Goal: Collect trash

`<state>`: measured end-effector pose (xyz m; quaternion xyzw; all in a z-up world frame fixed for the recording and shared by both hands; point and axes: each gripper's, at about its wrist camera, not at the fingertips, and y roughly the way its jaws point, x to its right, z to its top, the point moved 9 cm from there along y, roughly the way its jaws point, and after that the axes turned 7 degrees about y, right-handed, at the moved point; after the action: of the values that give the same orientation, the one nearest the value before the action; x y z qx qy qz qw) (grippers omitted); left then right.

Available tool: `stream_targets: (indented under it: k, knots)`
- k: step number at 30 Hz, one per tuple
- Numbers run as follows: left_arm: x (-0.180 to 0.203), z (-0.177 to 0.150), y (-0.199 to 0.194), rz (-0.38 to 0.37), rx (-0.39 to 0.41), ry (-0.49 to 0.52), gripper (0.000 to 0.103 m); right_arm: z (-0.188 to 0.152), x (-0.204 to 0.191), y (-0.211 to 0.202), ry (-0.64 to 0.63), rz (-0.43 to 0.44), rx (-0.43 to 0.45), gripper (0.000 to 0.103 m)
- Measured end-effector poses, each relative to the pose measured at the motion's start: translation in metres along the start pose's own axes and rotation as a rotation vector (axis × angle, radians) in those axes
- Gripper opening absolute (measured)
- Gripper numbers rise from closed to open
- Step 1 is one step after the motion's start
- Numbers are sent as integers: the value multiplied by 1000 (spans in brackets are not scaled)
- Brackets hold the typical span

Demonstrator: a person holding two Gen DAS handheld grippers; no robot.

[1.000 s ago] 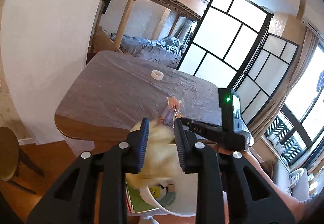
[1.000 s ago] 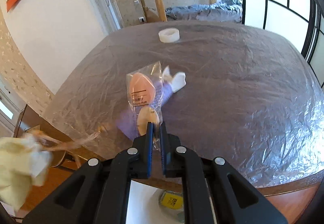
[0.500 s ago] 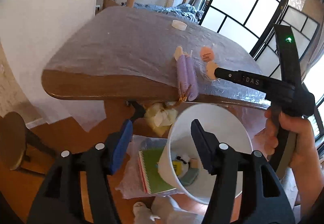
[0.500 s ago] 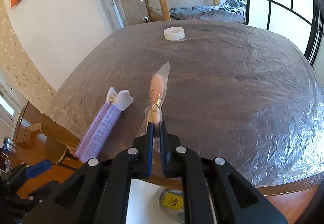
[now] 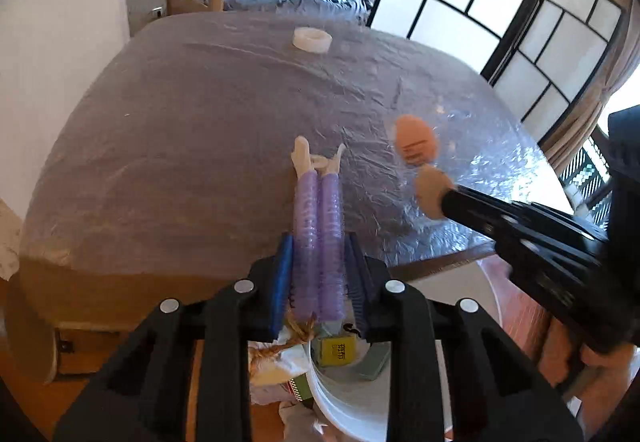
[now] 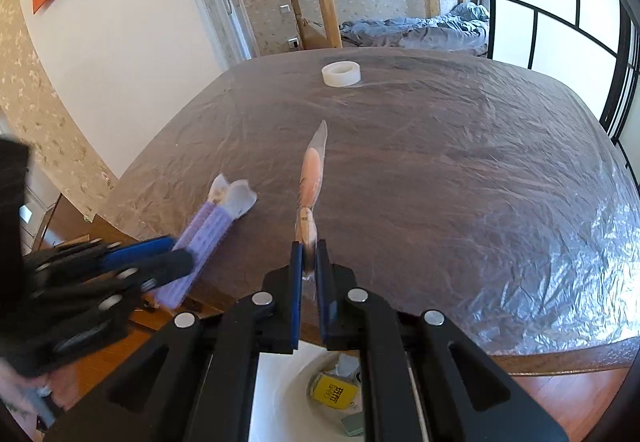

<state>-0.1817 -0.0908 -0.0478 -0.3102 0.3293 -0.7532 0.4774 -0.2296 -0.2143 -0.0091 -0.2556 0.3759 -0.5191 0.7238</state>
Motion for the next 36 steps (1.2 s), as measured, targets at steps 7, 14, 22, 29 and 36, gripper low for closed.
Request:
stream_targets:
  k: [7, 14, 22, 29, 36]
  knots:
    - [9, 14, -4, -1, -22, 15, 30, -2, 10, -5, 20, 13, 2, 8]
    - [15, 11, 20, 122, -52, 131, 37, 0, 14, -2, 22, 17, -4, 8]
    - [4, 17, -17, 61, 63, 0, 28, 5, 22, -18, 47, 45, 21, 8]
    - [7, 22, -68, -27, 157, -44, 28, 5, 12, -43, 32, 79, 43, 8]
    - [46, -2, -70, -101, 130, 5, 28, -21, 11, -80, 27, 88, 39, 8]
